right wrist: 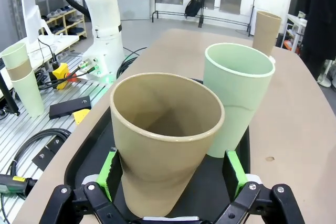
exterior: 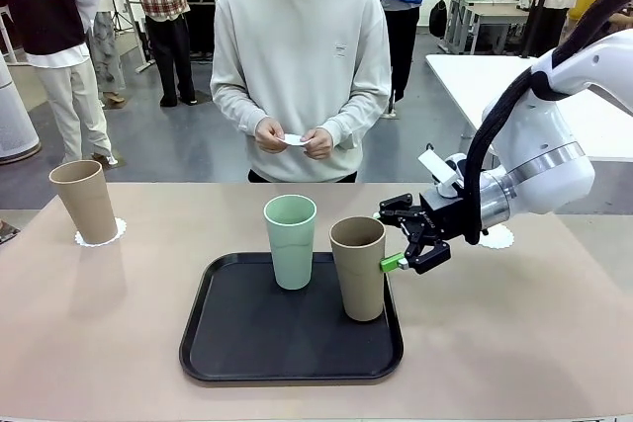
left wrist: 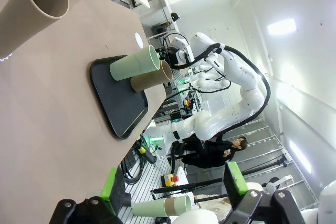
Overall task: Place coasters on the table and set cups on them.
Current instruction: Take one Reusable plastic cup from the Flat Tray and place it on a coaster set by the human.
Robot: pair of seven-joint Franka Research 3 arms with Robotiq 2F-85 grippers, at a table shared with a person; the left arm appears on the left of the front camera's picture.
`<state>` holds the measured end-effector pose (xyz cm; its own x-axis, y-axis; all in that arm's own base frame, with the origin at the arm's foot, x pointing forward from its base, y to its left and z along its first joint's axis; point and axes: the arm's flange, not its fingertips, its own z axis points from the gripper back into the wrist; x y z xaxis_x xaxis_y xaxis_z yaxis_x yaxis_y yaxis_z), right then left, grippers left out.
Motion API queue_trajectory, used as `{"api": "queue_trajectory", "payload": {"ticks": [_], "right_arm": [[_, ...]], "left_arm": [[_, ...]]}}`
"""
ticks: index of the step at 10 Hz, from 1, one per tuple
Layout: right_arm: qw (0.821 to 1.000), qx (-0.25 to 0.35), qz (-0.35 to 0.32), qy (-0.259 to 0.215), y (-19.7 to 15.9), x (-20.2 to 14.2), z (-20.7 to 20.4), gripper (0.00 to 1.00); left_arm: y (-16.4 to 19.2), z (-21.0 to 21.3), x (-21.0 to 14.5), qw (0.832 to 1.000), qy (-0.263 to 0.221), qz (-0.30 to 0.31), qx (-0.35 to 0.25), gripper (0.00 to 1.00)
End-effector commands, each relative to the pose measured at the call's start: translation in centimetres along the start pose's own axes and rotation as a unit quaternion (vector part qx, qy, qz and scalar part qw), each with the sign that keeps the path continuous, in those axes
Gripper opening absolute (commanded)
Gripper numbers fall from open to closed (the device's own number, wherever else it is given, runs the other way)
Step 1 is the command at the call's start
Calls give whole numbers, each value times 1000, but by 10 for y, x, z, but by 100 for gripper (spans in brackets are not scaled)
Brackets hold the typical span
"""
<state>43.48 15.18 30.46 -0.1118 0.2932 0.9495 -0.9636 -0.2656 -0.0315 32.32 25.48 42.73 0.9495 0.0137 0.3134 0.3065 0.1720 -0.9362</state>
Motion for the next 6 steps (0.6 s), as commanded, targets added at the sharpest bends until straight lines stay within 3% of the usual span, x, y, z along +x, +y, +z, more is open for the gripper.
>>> {"api": "queue_trajectory", "payload": {"ticks": [1, 4, 5, 6], "right_arm": [[1000, -8, -4, -5, -7, -1, -3, 100], [1000, 3, -5, -12, -7, -2, -3, 8], [1000, 3, -4, -12, -7, -2, -3, 0], [1000, 4, -3, -7, -7, -2, -4, 0]], "left_arm": [[-2, 2, -1, 1000, -2, -2, -4, 100], [-2, 2, -1, 1000, -2, -2, -4, 100], [-2, 2, -1, 1000, -2, -2, -4, 100], [-2, 2, -1, 1000, -2, -2, -4, 100]]}}
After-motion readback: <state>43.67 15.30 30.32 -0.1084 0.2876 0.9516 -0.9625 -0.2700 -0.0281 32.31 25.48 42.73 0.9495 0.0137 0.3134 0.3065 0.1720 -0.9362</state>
